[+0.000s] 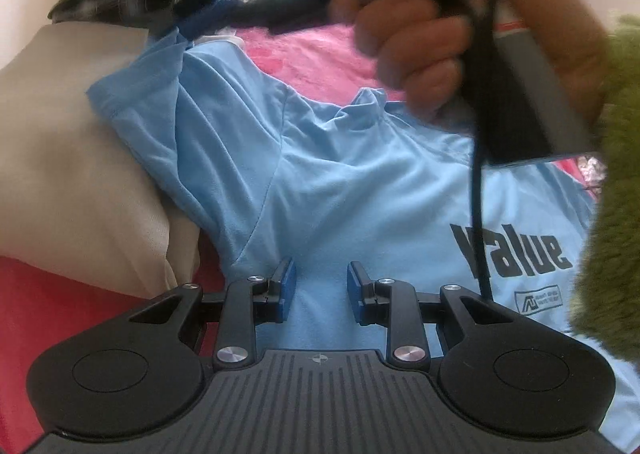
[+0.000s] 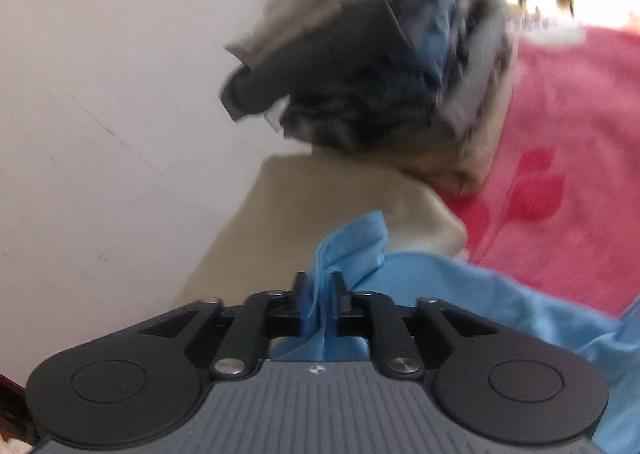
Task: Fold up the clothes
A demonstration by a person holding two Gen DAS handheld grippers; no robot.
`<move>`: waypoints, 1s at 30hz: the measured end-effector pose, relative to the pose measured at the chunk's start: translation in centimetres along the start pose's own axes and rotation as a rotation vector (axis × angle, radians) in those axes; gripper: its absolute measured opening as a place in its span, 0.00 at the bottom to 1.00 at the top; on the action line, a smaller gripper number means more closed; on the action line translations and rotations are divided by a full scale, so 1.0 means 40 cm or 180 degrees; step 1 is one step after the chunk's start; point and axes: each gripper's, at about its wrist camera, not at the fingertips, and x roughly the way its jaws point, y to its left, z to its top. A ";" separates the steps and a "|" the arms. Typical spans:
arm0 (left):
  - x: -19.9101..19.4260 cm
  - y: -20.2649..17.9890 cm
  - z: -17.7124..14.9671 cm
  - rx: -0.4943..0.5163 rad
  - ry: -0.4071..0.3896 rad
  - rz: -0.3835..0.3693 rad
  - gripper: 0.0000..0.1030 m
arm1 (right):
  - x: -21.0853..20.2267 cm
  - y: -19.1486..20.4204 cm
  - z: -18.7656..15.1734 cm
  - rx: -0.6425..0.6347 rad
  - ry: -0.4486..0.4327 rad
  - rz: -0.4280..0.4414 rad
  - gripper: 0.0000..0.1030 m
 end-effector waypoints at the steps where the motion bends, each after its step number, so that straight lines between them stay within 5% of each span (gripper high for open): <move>1: 0.002 -0.001 0.000 -0.0010 0.0002 0.0001 0.27 | -0.021 0.014 0.000 -0.0072 -0.0053 -0.0066 0.31; 6: 0.002 0.002 0.005 -0.0056 0.0004 0.0004 0.27 | -0.099 0.092 -0.003 -0.0411 -0.0075 -0.0268 0.32; 13: 0.004 -0.002 -0.005 -0.0072 -0.0012 0.0054 0.27 | -0.023 0.255 -0.029 -0.1474 0.0593 -0.0581 0.32; 20: 0.008 -0.008 -0.005 -0.0102 -0.0030 0.0088 0.27 | 0.055 0.266 -0.058 -0.1614 0.0949 -0.0595 0.32; 22: 0.010 -0.011 -0.005 -0.0101 -0.0034 0.0099 0.27 | 0.060 0.267 -0.067 -0.1644 0.0933 -0.0667 0.26; 24: 0.011 -0.013 -0.005 -0.0106 -0.0040 0.0108 0.27 | 0.061 0.266 -0.071 -0.1655 0.0888 -0.0722 0.08; 30: 0.009 -0.015 -0.007 -0.0133 -0.0052 0.0127 0.28 | 0.029 0.289 -0.092 -0.1773 0.0728 -0.0199 0.06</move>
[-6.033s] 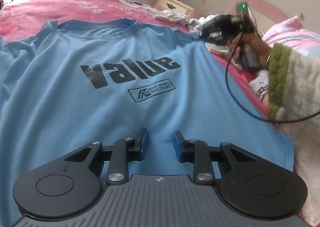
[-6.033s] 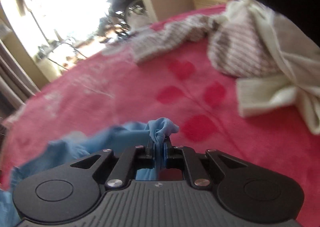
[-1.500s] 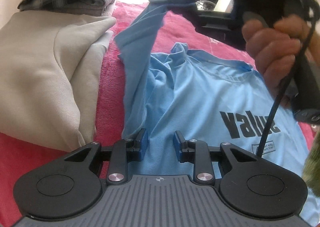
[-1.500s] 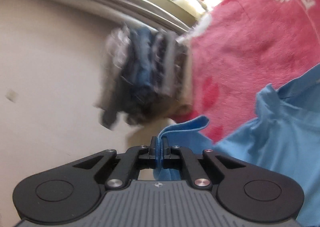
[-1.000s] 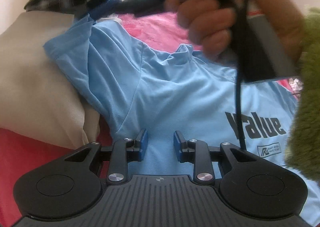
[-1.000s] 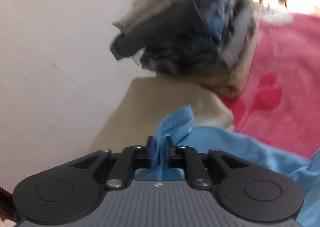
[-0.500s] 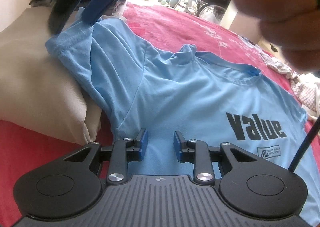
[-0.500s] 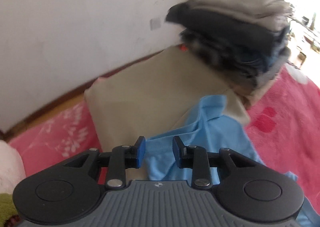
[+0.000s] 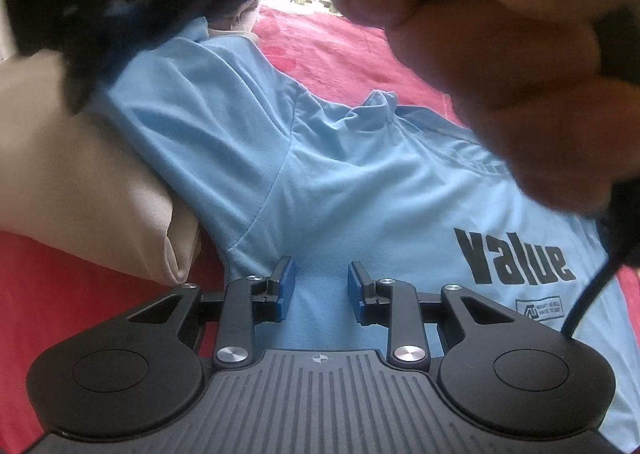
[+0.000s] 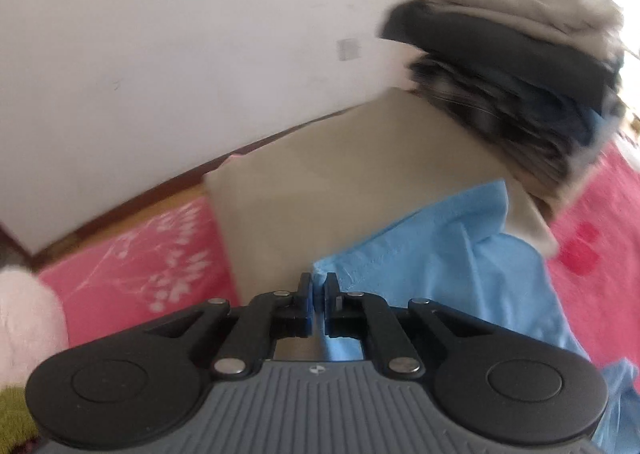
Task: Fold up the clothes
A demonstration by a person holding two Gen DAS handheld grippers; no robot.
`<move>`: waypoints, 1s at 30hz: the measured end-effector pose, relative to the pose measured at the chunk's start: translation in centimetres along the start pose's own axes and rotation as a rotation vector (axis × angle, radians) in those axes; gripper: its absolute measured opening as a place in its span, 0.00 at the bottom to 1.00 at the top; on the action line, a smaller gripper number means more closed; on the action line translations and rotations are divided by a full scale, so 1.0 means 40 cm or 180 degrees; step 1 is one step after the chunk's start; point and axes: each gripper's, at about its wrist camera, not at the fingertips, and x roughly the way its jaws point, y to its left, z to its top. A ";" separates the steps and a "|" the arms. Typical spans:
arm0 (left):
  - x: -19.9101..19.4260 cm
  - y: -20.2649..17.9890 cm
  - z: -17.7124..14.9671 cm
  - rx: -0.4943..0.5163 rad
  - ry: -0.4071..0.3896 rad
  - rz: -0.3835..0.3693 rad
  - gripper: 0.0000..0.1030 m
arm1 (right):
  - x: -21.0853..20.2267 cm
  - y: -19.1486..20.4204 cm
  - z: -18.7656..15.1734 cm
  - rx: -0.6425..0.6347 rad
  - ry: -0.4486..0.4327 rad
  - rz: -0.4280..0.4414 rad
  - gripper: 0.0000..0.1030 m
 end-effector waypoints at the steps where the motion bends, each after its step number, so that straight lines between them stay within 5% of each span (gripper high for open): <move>1: 0.000 -0.001 -0.001 0.0005 -0.0005 0.0006 0.28 | 0.013 0.013 -0.002 -0.0114 0.0068 0.0007 0.06; 5: 0.001 0.006 -0.002 -0.0064 -0.0008 -0.0027 0.28 | 0.032 0.038 0.001 -0.0326 0.0198 0.0024 0.14; 9: 0.001 0.006 0.000 -0.0081 -0.0005 -0.0026 0.28 | -0.044 0.008 0.016 -0.0209 -0.0217 0.0126 0.35; 15: 0.002 0.007 0.002 -0.0161 0.0003 -0.0034 0.28 | -0.083 -0.184 0.031 0.0861 -0.0532 -0.0228 0.36; 18: -0.013 0.016 -0.002 -0.0152 -0.0011 -0.0012 0.28 | -0.022 -0.253 0.040 0.1133 -0.0350 -0.0259 0.20; 22: -0.016 0.013 -0.009 -0.0107 -0.0029 0.0006 0.28 | 0.097 -0.262 0.077 0.1058 -0.0093 -0.0331 0.18; 25: -0.014 0.012 -0.010 -0.0086 -0.0035 -0.0003 0.28 | 0.094 -0.257 0.102 0.1043 -0.0355 -0.0411 0.18; 30: -0.018 0.023 -0.003 -0.0178 -0.0011 -0.0049 0.28 | -0.096 -0.316 0.047 0.1282 -0.0845 -0.0669 0.18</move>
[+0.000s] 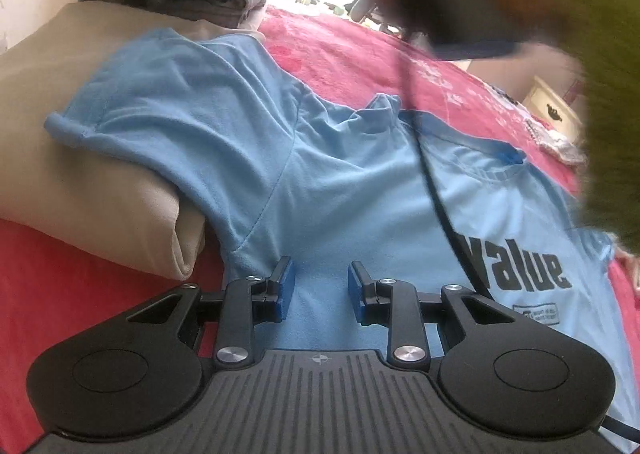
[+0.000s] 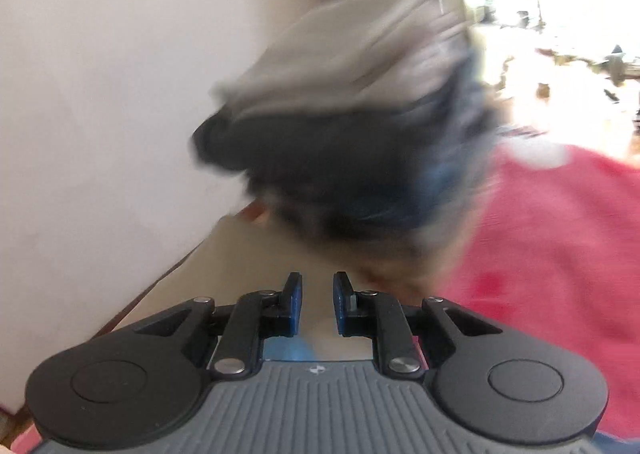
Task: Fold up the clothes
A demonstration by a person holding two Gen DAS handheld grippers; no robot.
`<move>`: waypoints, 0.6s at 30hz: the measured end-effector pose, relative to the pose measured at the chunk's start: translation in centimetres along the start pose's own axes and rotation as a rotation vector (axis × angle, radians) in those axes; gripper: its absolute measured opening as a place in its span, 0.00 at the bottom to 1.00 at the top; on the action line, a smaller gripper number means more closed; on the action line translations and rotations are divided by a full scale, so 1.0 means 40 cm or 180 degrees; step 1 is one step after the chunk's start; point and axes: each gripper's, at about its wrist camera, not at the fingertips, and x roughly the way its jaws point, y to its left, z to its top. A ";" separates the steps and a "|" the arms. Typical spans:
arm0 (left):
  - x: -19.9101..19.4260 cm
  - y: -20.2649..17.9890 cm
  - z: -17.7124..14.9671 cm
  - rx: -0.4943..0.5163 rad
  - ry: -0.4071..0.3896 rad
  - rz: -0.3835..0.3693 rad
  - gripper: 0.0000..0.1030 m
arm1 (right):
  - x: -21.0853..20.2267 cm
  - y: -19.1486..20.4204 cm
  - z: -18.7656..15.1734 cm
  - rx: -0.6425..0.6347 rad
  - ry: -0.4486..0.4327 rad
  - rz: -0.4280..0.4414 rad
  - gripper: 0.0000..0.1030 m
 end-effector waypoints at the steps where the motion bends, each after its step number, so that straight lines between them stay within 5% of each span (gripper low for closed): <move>1: -0.001 0.001 0.002 -0.0019 0.0000 -0.0003 0.28 | -0.042 -0.029 -0.005 0.0020 -0.0026 -0.0104 0.18; 8: -0.008 -0.005 0.004 -0.0036 -0.0040 -0.0008 0.29 | -0.406 -0.244 -0.198 0.0759 -0.0231 -0.1023 0.18; 18: -0.006 -0.039 0.006 0.0238 -0.0259 -0.0072 0.32 | -0.781 -0.472 -0.686 0.2070 -0.0313 -0.2094 0.19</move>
